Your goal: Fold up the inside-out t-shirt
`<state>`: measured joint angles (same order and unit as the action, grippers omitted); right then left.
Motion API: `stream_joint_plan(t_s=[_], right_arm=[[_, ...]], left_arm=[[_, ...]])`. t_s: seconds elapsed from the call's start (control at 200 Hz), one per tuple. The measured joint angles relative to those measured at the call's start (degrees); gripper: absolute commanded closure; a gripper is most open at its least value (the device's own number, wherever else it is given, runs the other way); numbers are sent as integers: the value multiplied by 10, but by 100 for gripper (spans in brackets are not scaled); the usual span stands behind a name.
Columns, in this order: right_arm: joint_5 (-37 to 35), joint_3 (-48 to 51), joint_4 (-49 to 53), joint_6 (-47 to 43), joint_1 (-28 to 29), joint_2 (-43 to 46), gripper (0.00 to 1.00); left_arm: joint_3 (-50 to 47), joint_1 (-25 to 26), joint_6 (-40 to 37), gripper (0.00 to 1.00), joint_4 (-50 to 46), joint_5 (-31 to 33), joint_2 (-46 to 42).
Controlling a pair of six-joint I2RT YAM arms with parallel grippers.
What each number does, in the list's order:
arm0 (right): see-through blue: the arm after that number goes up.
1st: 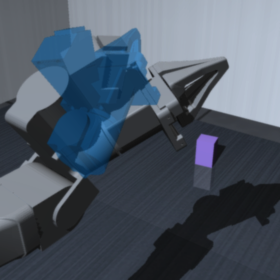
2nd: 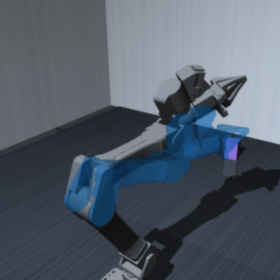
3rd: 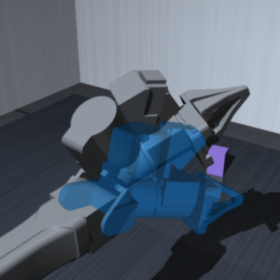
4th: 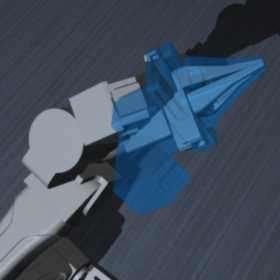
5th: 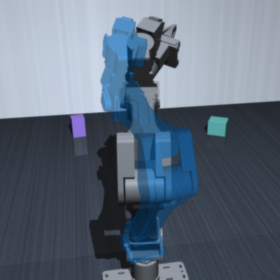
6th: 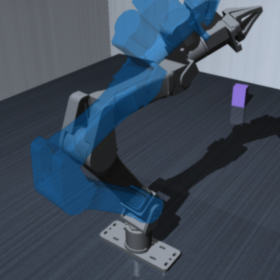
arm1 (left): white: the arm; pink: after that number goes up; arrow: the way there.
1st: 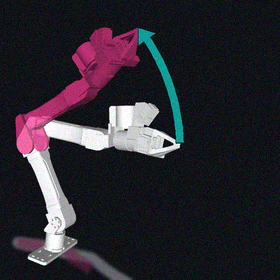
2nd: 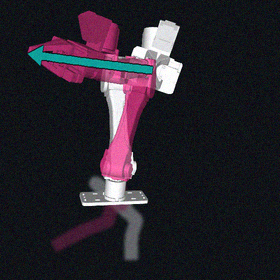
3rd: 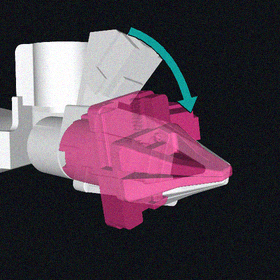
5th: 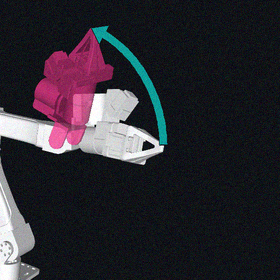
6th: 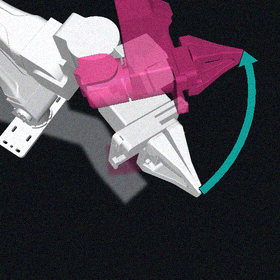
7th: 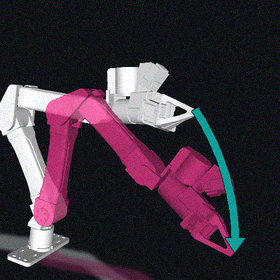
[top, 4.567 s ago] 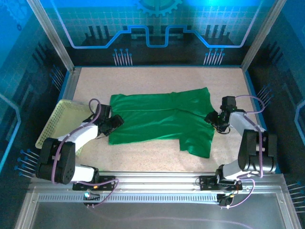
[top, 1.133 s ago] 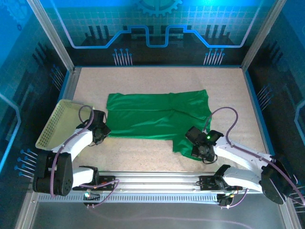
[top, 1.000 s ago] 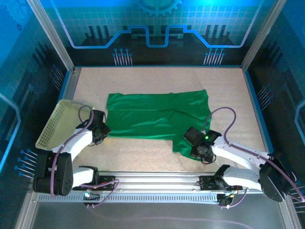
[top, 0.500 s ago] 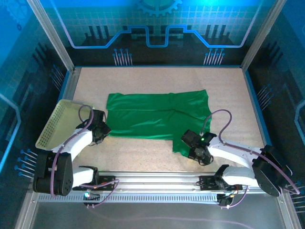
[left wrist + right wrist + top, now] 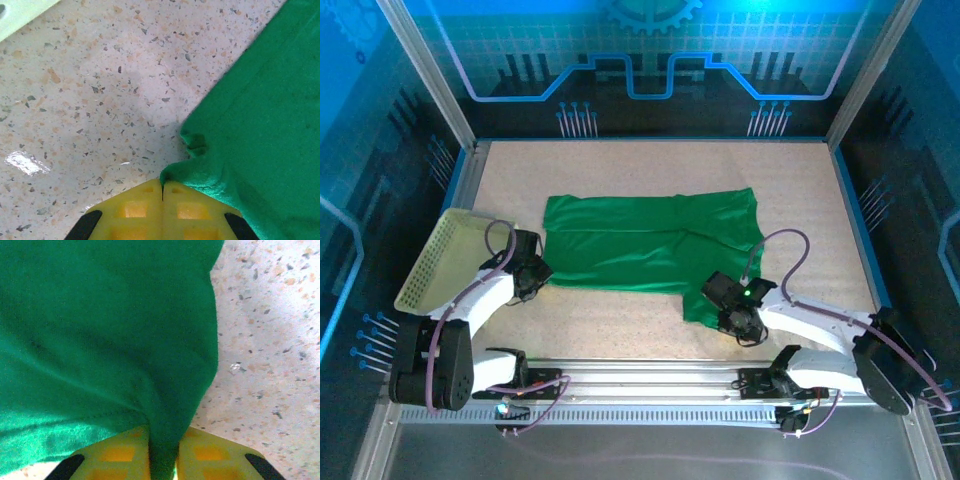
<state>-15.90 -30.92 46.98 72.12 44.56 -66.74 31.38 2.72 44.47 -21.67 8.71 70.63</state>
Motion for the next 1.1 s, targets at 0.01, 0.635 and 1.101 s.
stream_joint_plan(t_s=[0.01,0.635,1.101], right_arm=[[-3,0,2,0,0,3,92],[-62,-54,146,-99,-216,219,100],[-42,-97,146,-179,-227,172,100]], left_arm=[[0,0,0,100,0,0,0],[-49,103,90,100,-85,12,-184],[-38,121,121,100,-134,26,-184]])
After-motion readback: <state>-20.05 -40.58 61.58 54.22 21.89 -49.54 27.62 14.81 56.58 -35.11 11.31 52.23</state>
